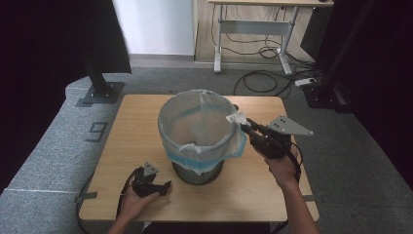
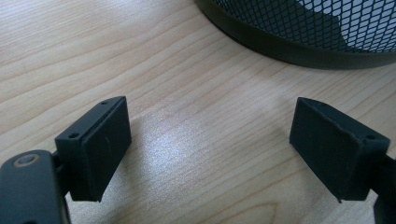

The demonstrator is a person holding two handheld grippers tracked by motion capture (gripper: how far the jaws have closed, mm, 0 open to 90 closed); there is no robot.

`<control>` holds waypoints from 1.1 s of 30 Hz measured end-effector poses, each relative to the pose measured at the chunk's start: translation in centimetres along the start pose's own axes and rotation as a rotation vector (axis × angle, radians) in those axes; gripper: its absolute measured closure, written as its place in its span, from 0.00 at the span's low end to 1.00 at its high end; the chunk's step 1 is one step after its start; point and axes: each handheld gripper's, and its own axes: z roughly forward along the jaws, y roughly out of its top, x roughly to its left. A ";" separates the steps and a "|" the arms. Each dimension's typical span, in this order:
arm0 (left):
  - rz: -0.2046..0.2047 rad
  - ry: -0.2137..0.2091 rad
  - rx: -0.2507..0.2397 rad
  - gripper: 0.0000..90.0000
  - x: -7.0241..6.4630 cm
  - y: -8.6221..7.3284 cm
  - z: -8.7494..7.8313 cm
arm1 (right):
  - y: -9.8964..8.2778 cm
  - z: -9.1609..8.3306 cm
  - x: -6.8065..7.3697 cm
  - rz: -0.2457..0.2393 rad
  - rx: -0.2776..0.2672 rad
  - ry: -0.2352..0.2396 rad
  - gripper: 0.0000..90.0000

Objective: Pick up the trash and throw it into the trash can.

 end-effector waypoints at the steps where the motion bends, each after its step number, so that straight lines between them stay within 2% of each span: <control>1: 0.000 0.000 0.000 0.14 0.0 0.0 0.0 | 0.0 0.0 0.0 0.000 0.000 0.000 0.85; 5: 0.001 -0.001 0.000 0.14 0.0 0.0 0.0 | 0.2 0.4 0.0 0.014 -0.003 0.015 0.85; 33: 0.004 -0.004 0.000 0.14 0.0 0.0 0.0 | 1.3 4.1 1.4 0.002 0.020 0.064 0.85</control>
